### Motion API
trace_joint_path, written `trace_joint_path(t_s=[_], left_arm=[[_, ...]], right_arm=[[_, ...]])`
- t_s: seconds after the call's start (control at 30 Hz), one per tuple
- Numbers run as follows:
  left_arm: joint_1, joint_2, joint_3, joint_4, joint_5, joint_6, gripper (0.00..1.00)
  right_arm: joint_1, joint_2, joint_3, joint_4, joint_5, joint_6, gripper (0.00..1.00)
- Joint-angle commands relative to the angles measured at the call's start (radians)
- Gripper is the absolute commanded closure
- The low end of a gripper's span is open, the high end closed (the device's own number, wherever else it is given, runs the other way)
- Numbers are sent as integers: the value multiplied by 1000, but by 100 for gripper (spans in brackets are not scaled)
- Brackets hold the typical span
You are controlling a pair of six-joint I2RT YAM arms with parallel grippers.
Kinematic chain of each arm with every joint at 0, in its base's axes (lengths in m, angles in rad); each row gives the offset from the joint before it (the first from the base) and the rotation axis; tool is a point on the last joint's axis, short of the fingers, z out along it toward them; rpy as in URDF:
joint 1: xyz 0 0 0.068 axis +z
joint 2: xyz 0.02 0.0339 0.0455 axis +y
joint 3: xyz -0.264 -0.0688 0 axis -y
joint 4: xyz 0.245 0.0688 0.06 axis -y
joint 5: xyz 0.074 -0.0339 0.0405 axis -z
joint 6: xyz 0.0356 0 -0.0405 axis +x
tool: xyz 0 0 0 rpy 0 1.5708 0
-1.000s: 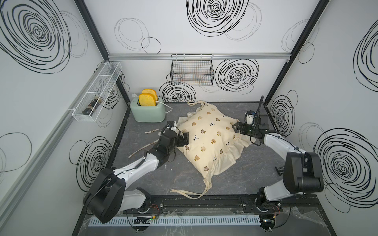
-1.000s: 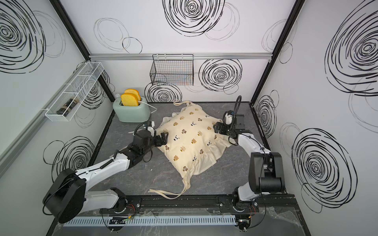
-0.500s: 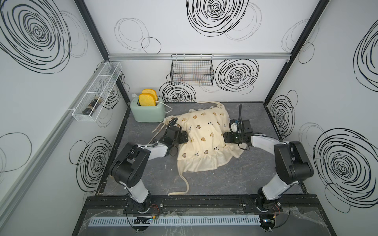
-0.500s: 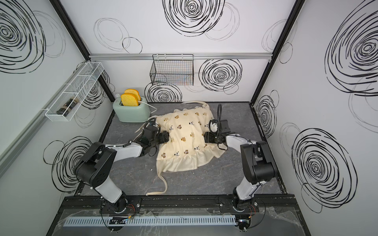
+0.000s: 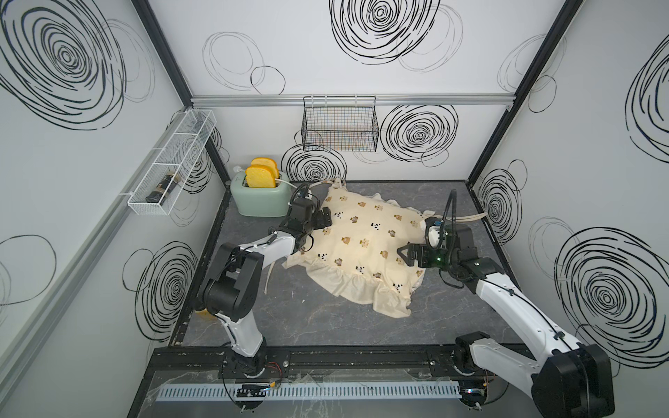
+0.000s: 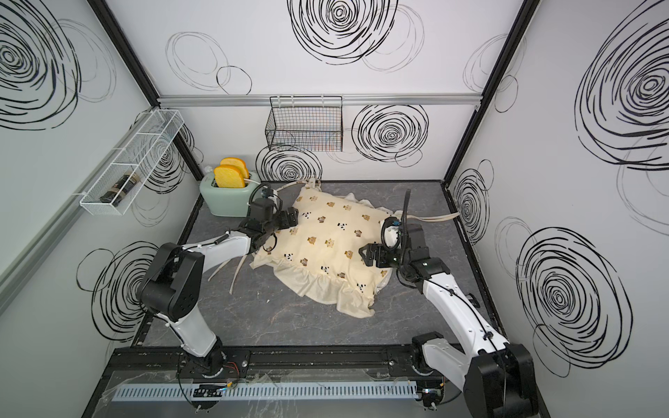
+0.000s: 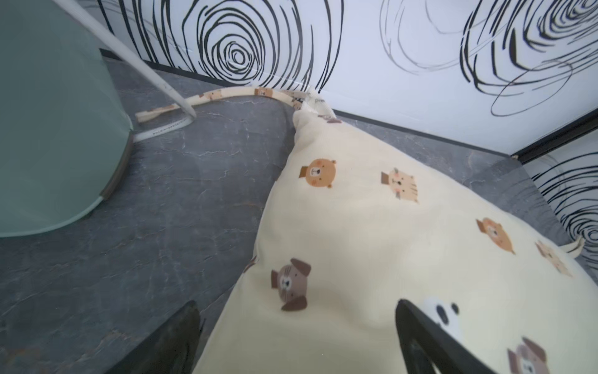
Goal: Zip up pillowcases
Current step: Adjust the pillowcase at the center of the board.
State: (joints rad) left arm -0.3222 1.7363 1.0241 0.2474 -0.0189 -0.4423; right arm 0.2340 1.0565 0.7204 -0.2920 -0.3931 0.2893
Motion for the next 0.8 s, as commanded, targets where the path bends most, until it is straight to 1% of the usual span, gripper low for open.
trace_joint_path(t_s=[0.0,0.1,0.2,0.23,0.27,0.3,0.33,0.37,0.47,0.6,0.67,0.77], left_arm=[[-1,-104,-33,-55,-9,68,4],[-9,-200,-91,-126,-46,75,4],[-54,-325,-215,-144,-91,33,3],[-71,-361,-261,-125,-91,-7,1],[-83,-380,-322,-84,-63,-43,1],[-94,-380,-361,-41,-35,-74,3],[-107,-360,-391,10,-12,-105,5],[-115,-318,-398,43,5,-129,6],[-116,-173,-366,135,75,-168,6],[-67,2,-244,163,125,-191,5],[-39,77,-162,126,137,-183,5],[-19,156,-28,55,134,-146,4]], right_arm=[[-58,33,50,-17,-2,2,4],[-136,106,64,68,-19,6,9],[-208,245,107,144,-33,19,20],[-226,301,126,169,-56,22,25],[-234,359,151,175,-69,37,28],[-234,407,179,166,-75,40,31],[-231,464,215,136,-82,37,34],[-220,509,238,114,-91,26,35],[-171,557,223,121,-81,9,35],[-86,535,162,119,-61,8,35],[-27,508,114,121,-68,21,35],[86,453,22,150,-127,73,35]])
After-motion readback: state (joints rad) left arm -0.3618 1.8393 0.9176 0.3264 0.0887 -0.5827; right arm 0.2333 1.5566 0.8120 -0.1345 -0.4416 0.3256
